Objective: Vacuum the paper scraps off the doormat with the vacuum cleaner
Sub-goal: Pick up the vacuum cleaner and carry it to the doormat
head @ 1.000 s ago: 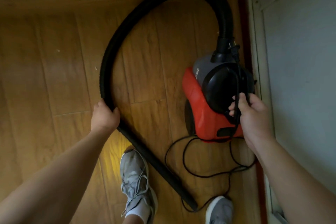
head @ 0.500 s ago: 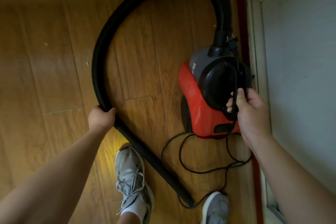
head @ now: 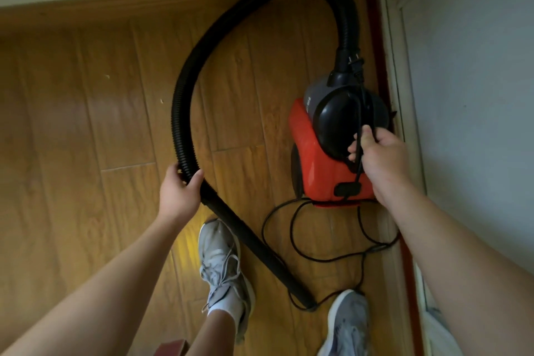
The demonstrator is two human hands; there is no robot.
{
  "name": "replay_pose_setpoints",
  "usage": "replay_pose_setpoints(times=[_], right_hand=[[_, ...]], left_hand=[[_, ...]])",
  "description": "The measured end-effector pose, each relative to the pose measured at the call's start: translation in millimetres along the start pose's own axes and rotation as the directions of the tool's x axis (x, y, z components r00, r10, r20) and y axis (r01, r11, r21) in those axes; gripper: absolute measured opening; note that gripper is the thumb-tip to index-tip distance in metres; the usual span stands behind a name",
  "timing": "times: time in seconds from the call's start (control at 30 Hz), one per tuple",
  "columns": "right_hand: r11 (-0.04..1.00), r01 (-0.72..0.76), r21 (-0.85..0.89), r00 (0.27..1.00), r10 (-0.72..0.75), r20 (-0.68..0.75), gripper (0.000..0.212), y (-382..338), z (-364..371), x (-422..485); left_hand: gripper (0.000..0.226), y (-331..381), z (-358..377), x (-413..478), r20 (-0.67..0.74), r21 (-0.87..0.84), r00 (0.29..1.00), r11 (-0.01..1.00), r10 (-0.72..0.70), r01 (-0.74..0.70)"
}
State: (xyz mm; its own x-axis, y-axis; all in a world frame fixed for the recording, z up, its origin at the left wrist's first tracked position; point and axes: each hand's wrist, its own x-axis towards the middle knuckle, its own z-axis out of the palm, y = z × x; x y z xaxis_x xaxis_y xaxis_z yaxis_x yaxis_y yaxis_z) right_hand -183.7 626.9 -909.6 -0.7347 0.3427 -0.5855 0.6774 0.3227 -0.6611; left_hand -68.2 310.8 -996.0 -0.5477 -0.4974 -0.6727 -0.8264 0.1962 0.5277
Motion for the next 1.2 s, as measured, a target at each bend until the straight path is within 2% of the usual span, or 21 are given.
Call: replay_pose_setpoints(times=[0.17, 0.37, 0.47, 0.67, 0.87, 0.97, 1.2], right_hand=[[1.0, -0.001, -0.006, 1.0, 0.001, 0.02, 0.031, -7.9, -6.6, -37.3], [0.999, 0.043, -0.005, 0.996, -0.043, 0.079, 0.031, -37.1, -42.8, -100.3], [0.996, 0.091, 0.005, 0.99, -0.091, 0.107, 0.03, -59.2, -67.5, -136.6], [0.983, 0.132, 0.13, 0.977, -0.151, 0.151, 0.031, -112.8, -123.9, -213.1], [0.94, 0.233, 0.25, 0.941, -0.282, 0.187, 0.03, -186.4, -192.2, -304.1], [0.899, 0.32, 0.299, 0.9, -0.387, 0.2, 0.03, -227.7, -223.6, -354.1], [0.799, 0.477, 0.366, 0.786, -0.574, 0.229, 0.03, -322.2, -297.2, -470.0]], left_hand=[[0.042, 29.3, -18.4, -57.5, -0.034, -0.022, 0.982, 0.982, 0.187, -0.188], [0.04, 73.2, -41.1, -144.0, -0.043, -0.045, 0.941, 0.94, 0.337, -0.339], [0.039, 98.6, -54.8, -192.9, -0.069, -0.093, 0.922, 0.917, 0.381, -0.387], [0.031, 158.4, -89.6, -294.4, -0.048, -0.224, 0.875, 0.849, 0.482, -0.479], [0.036, 227.7, -142.3, -388.4, -0.103, -0.255, 0.776, 0.737, 0.623, -0.626], [0.03, 262.7, -176.1, -442.8, -0.107, -0.281, 0.714, 0.668, 0.692, -0.689], [0.032, 319.6, -274.1, -574.2, -0.235, -0.228, 0.579, 0.535, 0.78, -0.813]])
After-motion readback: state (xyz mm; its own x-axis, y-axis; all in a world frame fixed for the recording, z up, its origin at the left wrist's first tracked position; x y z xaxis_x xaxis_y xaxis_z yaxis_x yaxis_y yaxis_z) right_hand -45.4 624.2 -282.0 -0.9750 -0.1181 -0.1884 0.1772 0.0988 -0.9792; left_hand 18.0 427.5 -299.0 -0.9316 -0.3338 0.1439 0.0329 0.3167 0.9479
